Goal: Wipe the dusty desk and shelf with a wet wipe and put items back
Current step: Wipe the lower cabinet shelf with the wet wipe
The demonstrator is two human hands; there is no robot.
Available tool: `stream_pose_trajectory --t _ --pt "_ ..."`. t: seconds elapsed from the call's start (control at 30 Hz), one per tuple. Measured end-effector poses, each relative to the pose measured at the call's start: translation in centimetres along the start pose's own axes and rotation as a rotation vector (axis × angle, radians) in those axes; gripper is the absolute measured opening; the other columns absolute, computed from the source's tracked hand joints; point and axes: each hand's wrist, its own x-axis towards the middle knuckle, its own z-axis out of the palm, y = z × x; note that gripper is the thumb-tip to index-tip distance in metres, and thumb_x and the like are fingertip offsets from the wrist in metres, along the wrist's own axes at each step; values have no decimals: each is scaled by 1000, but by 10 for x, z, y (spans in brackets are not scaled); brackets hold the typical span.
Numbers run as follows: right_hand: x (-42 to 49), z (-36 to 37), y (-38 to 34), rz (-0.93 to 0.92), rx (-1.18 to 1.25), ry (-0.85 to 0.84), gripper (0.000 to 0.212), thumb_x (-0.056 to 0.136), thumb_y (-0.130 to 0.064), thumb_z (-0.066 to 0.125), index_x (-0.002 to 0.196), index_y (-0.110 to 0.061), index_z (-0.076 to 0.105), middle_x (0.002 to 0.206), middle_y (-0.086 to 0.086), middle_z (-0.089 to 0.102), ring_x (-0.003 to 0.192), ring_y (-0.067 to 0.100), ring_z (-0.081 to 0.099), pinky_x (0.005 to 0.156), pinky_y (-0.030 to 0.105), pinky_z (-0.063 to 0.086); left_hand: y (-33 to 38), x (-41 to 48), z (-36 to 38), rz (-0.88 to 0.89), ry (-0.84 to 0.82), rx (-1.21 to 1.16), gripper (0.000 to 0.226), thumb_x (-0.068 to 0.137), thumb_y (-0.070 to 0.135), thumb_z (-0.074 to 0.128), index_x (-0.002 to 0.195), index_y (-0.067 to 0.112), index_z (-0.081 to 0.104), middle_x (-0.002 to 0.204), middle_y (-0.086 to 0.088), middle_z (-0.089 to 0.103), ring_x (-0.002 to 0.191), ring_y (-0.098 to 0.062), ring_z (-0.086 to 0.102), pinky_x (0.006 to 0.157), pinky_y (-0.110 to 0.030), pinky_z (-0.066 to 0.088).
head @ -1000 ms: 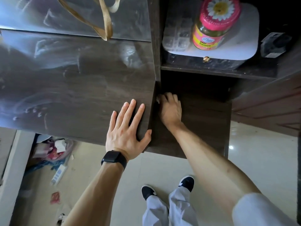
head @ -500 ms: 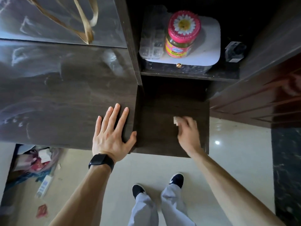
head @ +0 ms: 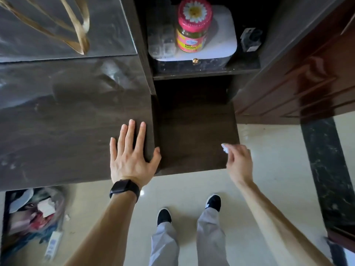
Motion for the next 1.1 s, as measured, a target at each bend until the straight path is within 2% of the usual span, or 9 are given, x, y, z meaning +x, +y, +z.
stream_pose_trajectory --t 0.07,0.23,0.37,0.43,0.57,0.67,0.77,0.87,1.1 --pt "7 0 14 81 -109 83 44 81 15 57 112 -15 68 104 12 66 93 36 59 83 38 49 -1 -1 2 10 -4 5 77 89 60 38 157 30 18 166 2 11 153 -17 4 124 -47 6" --pt "-99 44 -49 125 32 -20 48 73 19 59 105 -15 69 103 8 62 91 26 55 82 33 49 0 1 2 31 -22 6 77 90 59 37 158 30 14 166 1 8 153 -20 3 123 -50 6" --pt "-179 54 -89 192 238 -138 53 72 17 61 98 -29 67 95 -7 64 82 19 60 81 4 36 1 -1 -3 47 -50 -3 75 94 58 38 158 32 10 167 2 3 153 -20 0 123 -50 4" --pt "-193 32 -98 214 293 -116 48 78 11 59 98 -32 68 96 -14 63 83 13 59 81 -1 32 2 0 -5 39 -70 -14 73 96 56 37 158 31 8 167 1 1 153 -21 -2 123 -51 2" --pt "-203 -38 -87 132 241 -59 43 81 12 61 96 -27 72 95 -24 55 87 11 57 79 8 39 13 -9 -8 17 -250 41 68 101 49 30 159 24 5 167 -6 -3 153 -28 -3 120 -56 10" --pt "-178 -60 -61 155 191 -12 40 82 12 63 93 -25 72 93 -19 57 84 18 61 76 20 45 12 -5 9 41 -506 75 65 101 48 31 158 30 6 166 -2 -8 152 -29 -6 121 -55 10" --pt "-164 -70 -58 183 184 32 33 85 9 61 92 -22 72 93 -12 60 83 23 65 78 25 49 -4 2 11 86 -561 87 70 99 43 39 158 34 3 167 -1 -3 153 -29 -1 122 -54 10" --pt "-159 -71 -10 177 233 -14 30 87 6 58 92 -19 72 95 -2 65 87 23 67 82 37 55 -10 -26 25 17 -546 133 67 99 43 40 158 29 10 167 2 3 153 -23 4 121 -53 12" --pt "-108 -78 -9 235 296 74 28 92 2 54 97 -18 74 99 -1 64 92 20 64 86 23 46 -8 -7 -3 287 -226 174 61 96 51 42 153 36 29 166 -3 7 152 -26 8 121 -55 12"
